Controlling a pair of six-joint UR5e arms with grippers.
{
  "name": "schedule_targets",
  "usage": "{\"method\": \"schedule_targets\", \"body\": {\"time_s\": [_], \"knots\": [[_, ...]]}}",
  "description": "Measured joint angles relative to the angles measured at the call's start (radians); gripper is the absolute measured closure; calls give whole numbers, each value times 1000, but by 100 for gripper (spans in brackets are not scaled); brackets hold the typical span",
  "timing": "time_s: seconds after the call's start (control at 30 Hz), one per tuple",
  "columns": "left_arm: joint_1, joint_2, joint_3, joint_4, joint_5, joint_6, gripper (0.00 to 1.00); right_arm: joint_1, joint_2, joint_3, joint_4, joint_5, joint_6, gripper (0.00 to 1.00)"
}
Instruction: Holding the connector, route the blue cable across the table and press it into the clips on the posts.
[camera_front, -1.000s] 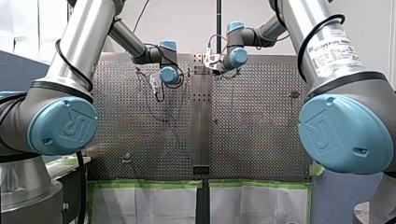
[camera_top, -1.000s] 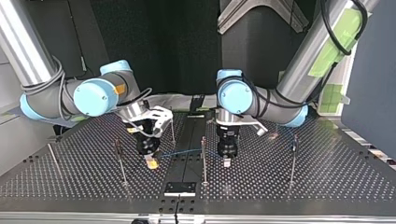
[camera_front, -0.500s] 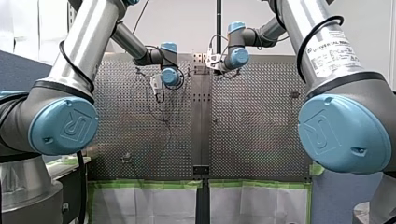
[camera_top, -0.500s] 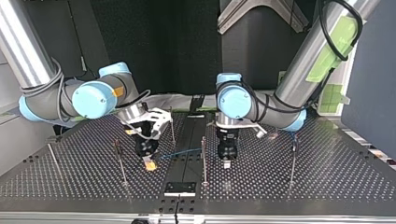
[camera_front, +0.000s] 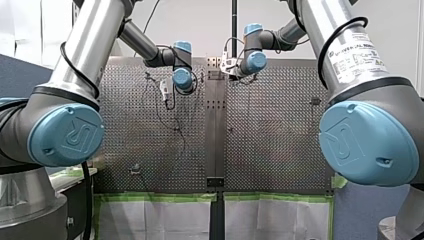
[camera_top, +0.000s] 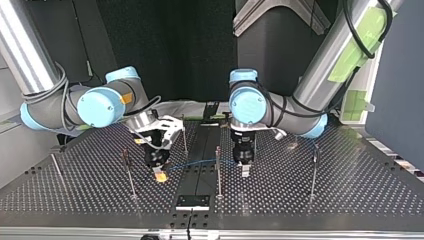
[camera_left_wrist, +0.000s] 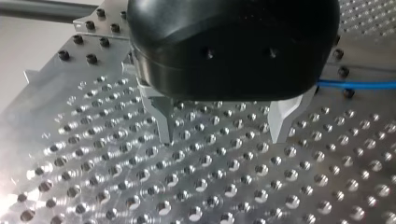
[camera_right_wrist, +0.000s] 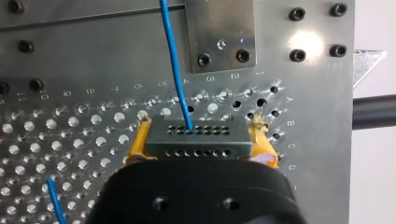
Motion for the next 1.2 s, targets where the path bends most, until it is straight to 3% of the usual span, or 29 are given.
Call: {"method": "schedule_targets", "body": {"time_s": [0.4, 0.6, 0.87, 1.2], "knots": [[-43, 97, -94, -23, 11, 2, 0, -12, -1, 0, 15, 2, -5, 100], [-64, 152, -146, -50, -11, 4, 0, -20, -2, 0, 23, 3, -7, 100], [-106, 184, -157, -56, -47, 12, 0, -28, -3, 1, 38, 3, -9, 100], [-181, 190, -157, -61, -84, 43, 0, -34, -6, 7, 76, 3, -30, 100]]}}
